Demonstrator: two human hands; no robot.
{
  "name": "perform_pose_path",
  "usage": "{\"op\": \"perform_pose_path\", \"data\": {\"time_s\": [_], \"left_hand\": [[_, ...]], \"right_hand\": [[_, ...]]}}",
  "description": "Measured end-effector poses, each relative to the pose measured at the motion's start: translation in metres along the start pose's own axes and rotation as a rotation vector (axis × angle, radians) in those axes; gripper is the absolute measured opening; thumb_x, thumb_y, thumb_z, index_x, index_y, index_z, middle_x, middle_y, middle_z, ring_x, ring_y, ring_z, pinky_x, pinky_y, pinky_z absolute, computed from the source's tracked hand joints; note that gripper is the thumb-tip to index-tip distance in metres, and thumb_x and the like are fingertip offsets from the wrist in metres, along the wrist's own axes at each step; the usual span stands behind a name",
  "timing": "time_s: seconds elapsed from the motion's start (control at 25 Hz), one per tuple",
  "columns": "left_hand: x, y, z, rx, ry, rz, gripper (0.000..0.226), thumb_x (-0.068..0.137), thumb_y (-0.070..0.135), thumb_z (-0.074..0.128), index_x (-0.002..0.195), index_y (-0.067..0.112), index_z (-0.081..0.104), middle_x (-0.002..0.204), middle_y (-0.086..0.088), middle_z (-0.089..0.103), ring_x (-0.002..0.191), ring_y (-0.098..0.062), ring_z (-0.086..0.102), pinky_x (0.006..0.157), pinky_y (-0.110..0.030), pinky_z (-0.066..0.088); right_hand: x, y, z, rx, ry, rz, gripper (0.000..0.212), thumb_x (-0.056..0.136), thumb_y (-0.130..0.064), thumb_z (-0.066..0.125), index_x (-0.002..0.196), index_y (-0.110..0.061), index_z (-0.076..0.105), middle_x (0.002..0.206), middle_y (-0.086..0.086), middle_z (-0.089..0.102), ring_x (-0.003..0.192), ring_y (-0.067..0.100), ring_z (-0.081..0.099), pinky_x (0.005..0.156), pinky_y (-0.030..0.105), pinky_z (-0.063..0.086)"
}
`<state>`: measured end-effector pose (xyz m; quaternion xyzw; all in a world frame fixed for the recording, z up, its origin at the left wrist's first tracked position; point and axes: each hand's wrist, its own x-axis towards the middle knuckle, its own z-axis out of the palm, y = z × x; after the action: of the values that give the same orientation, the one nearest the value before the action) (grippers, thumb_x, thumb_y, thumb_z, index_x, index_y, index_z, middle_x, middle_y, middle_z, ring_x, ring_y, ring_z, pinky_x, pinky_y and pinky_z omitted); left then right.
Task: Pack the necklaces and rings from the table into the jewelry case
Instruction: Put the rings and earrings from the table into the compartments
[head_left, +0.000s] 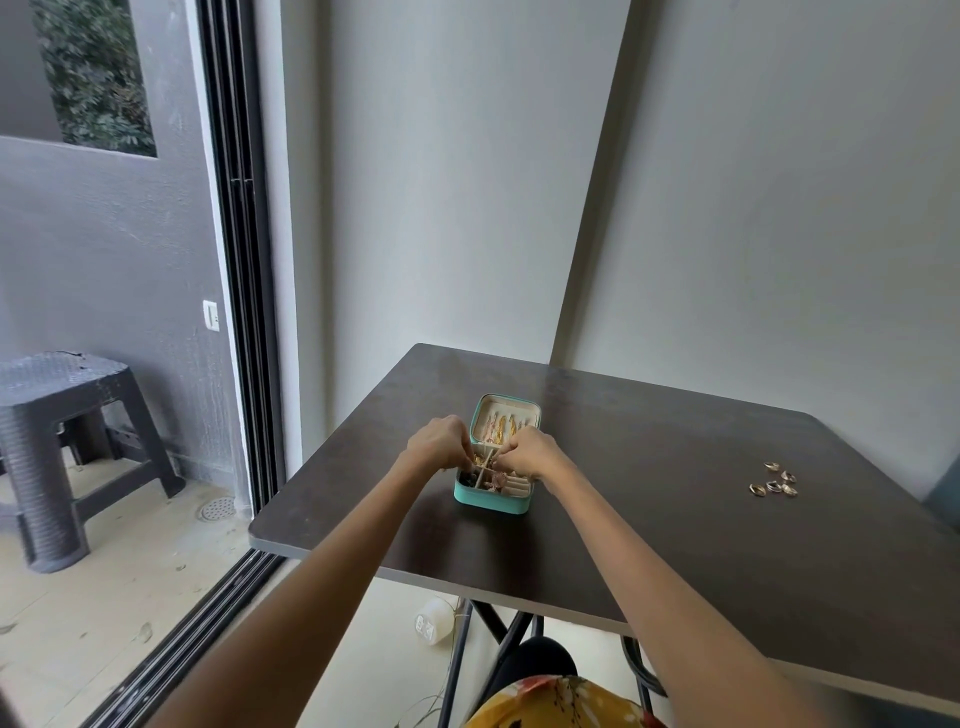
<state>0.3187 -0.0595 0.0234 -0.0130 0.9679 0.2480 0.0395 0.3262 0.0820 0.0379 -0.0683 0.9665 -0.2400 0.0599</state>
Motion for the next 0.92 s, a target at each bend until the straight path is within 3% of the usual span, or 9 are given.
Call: {"op": "perform_pose_path", "data": {"time_s": [0.12, 0.28, 0.4, 0.56, 0.92], "left_hand": [[-0.001, -0.001, 0.003, 0.038, 0.078, 0.003, 0.022, 0.075, 0.021, 0.076, 0.092, 0.01, 0.07, 0.098, -0.008, 0.069, 0.087, -0.024, 0.064, 0.071, -0.032, 0.049], [-0.001, 0.0, 0.005, 0.047, 0.071, 0.014, 0.03, 0.075, 0.023, 0.077, 0.098, 0.006, 0.068, 0.101, -0.01, 0.069, 0.078, -0.019, 0.057, 0.066, -0.029, 0.044], [-0.002, -0.001, 0.0, 0.092, -0.003, 0.083, 0.033, 0.075, 0.022, 0.076, 0.104, 0.007, 0.067, 0.106, -0.009, 0.064, 0.086, -0.018, 0.054, 0.065, -0.025, 0.041], [-0.003, -0.002, -0.01, 0.144, -0.099, 0.181, 0.05, 0.075, 0.027, 0.076, 0.119, 0.016, 0.057, 0.124, -0.006, 0.048, 0.113, -0.021, 0.048, 0.088, -0.028, 0.041], [-0.005, -0.004, -0.005, 0.228, -0.099, 0.181, 0.049, 0.074, 0.035, 0.075, 0.115, 0.017, 0.055, 0.128, -0.001, 0.051, 0.114, -0.019, 0.049, 0.086, -0.03, 0.041]], "right_hand": [[-0.002, 0.0, -0.004, -0.035, -0.05, -0.046, 0.024, 0.081, -0.02, 0.069, 0.104, -0.015, 0.073, 0.113, 0.007, 0.066, 0.1, 0.021, 0.06, 0.078, 0.028, 0.049], [-0.001, 0.0, -0.005, -0.04, -0.05, -0.079, 0.024, 0.081, -0.019, 0.071, 0.105, -0.015, 0.073, 0.115, 0.006, 0.066, 0.104, 0.02, 0.059, 0.084, 0.025, 0.047], [0.0, 0.004, -0.005, -0.023, -0.059, -0.084, 0.024, 0.081, -0.021, 0.072, 0.104, -0.017, 0.073, 0.116, 0.005, 0.066, 0.097, 0.016, 0.056, 0.082, 0.024, 0.047], [0.002, 0.008, -0.003, -0.018, -0.026, -0.057, 0.027, 0.081, -0.026, 0.071, 0.106, -0.016, 0.072, 0.117, 0.008, 0.065, 0.104, 0.021, 0.06, 0.087, 0.03, 0.051], [0.002, 0.012, -0.002, -0.042, -0.146, -0.029, 0.028, 0.078, -0.023, 0.075, 0.106, -0.02, 0.071, 0.109, 0.006, 0.061, 0.081, 0.012, 0.055, 0.05, 0.015, 0.045]]}}
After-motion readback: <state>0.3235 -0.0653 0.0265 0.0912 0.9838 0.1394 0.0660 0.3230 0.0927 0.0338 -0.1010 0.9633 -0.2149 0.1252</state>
